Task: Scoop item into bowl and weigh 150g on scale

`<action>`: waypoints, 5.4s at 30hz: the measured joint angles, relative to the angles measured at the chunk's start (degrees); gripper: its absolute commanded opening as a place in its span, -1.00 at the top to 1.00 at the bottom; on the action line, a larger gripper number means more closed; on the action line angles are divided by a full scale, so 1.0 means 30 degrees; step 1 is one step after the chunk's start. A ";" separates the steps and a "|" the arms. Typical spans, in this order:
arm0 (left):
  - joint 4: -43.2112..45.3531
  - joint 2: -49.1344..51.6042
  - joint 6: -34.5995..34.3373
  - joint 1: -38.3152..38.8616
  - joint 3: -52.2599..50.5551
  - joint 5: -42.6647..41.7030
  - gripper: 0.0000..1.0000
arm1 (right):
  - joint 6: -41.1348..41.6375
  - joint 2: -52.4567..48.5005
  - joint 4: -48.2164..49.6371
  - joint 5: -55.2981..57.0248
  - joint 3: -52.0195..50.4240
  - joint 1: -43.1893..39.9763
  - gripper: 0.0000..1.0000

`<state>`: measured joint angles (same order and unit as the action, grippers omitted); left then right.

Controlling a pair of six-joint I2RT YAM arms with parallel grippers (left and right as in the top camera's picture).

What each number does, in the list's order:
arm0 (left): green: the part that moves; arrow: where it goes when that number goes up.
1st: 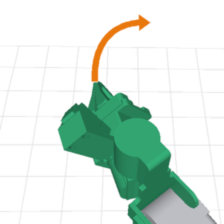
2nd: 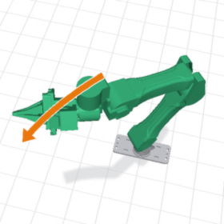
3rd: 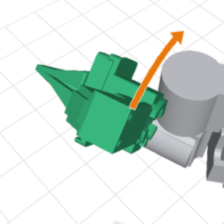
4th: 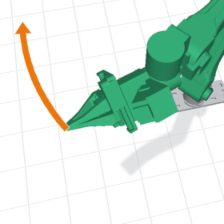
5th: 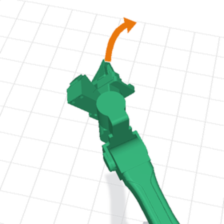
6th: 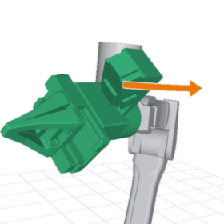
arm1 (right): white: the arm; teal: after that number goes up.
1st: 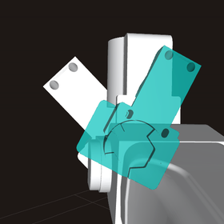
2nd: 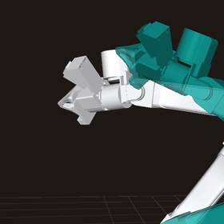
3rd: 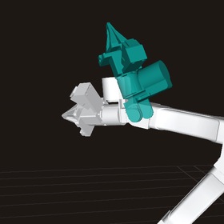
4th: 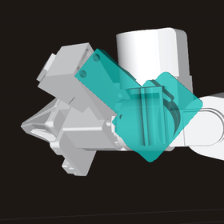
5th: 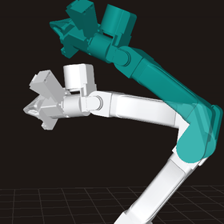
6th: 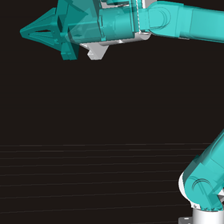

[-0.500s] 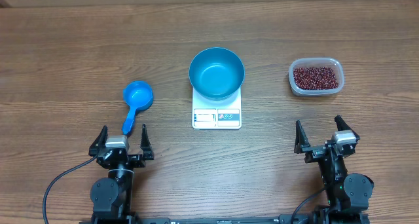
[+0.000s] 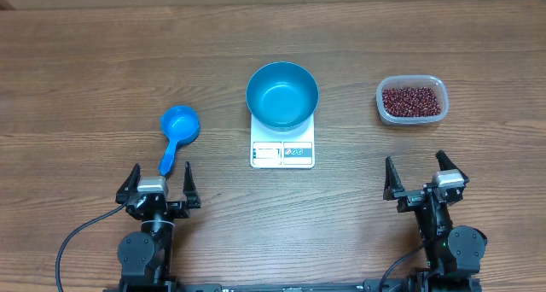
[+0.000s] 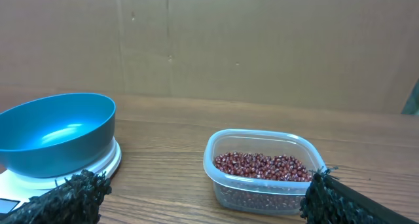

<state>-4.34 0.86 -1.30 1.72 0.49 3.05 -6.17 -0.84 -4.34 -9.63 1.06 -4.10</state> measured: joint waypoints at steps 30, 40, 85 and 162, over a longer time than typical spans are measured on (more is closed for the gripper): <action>0.0000 0.0000 0.0000 0.0000 0.0000 0.0000 -0.99 | -0.0007 0.0000 0.0007 0.0000 0.0000 0.0000 -1.00; 0.0007 0.0000 -0.0007 0.0000 0.0007 0.0000 -1.00 | -0.0007 0.0000 0.0007 0.0000 0.0000 0.0000 -1.00; 0.0000 0.0000 0.0000 0.0000 0.0000 0.0000 -0.99 | -0.0007 0.0000 0.0000 0.0000 0.0000 0.0000 -1.00; -0.4313 0.0022 0.0481 0.0000 0.3708 0.0000 -1.00 | 0.0000 0.0000 0.0007 0.0000 0.0000 0.0000 -1.00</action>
<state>-17.28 0.93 0.14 1.72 11.62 3.05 -6.17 -0.84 -4.32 -9.63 1.06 -4.10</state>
